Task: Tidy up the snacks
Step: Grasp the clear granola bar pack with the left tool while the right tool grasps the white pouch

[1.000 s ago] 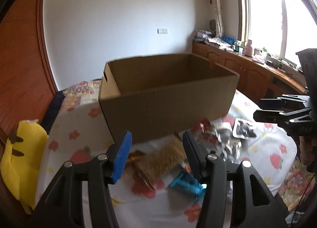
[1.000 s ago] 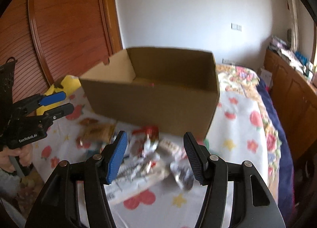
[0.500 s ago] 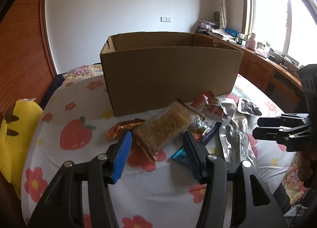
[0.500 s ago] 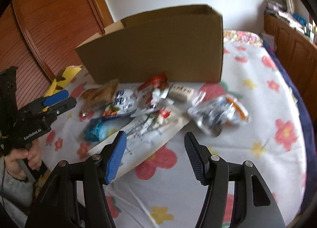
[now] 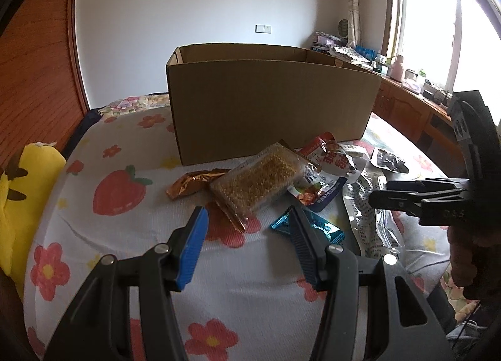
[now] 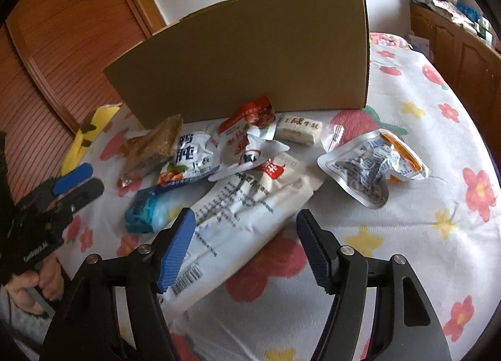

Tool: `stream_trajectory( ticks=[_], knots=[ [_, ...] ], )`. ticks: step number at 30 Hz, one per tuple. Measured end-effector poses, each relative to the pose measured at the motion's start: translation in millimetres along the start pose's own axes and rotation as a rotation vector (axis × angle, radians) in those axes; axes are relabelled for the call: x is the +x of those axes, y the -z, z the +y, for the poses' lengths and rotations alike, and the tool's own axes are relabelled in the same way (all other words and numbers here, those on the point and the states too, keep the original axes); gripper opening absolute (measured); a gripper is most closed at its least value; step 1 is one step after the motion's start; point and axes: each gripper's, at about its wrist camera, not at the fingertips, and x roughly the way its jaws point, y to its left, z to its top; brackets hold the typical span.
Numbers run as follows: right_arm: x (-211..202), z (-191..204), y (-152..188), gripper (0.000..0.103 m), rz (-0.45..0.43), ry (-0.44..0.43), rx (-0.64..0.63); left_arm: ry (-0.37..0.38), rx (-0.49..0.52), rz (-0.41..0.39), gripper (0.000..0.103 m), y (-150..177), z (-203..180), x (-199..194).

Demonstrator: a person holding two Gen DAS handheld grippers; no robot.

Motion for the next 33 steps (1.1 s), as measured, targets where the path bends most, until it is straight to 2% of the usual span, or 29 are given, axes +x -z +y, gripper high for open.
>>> stream_trajectory(
  ticks=[15, 23, 28, 30, 33],
  knots=[
    [23, 31, -1, 0.079, 0.007, 0.168, -0.122, 0.006, -0.022, 0.009, 0.054, 3, -1, 2],
    [20, 30, 1, 0.079, 0.053, 0.165, -0.185, 0.004, -0.015, 0.010, 0.054, 1, 0, 3],
    [8, 16, 3, 0.068, 0.095, 0.135, -0.212, 0.011, 0.011, 0.032, 0.055, -4, -1, 13],
    [4, 10, 2, 0.056, 0.099, 0.131, -0.216, 0.018, 0.019, 0.043, 0.055, -7, -1, 18],
    [-2, 2, -1, 0.047, 0.095, 0.140, -0.219, 0.028, 0.036, 0.054, 0.055, -14, 0, 24]
  ],
)
